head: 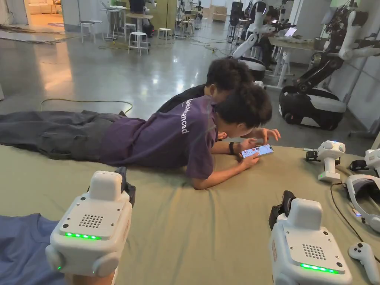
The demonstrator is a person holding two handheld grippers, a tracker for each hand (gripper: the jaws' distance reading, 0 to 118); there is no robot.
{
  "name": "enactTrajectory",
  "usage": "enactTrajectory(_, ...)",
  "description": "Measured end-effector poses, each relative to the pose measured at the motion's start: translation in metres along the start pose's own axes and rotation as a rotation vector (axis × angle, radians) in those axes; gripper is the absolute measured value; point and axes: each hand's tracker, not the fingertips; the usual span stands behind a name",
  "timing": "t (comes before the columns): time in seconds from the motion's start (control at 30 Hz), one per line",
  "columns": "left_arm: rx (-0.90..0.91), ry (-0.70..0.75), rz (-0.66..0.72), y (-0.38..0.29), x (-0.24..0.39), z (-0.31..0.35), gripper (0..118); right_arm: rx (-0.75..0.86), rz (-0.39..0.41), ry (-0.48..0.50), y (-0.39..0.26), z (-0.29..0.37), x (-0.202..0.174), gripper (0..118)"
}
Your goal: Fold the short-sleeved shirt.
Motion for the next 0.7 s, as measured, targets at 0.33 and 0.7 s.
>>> enactTrajectory(0.33,-0.052,-0.143,0.366,0.003,-0.03,-0.005,0,-0.049,-0.364,0.004,0.005,-0.004,0.025,0)
enactTrajectory(0.7,-0.045,0.005,-0.351,0.011,0.01,-0.003,0,0.027,0.386,0.005,0.014,-0.006,-0.004,0)
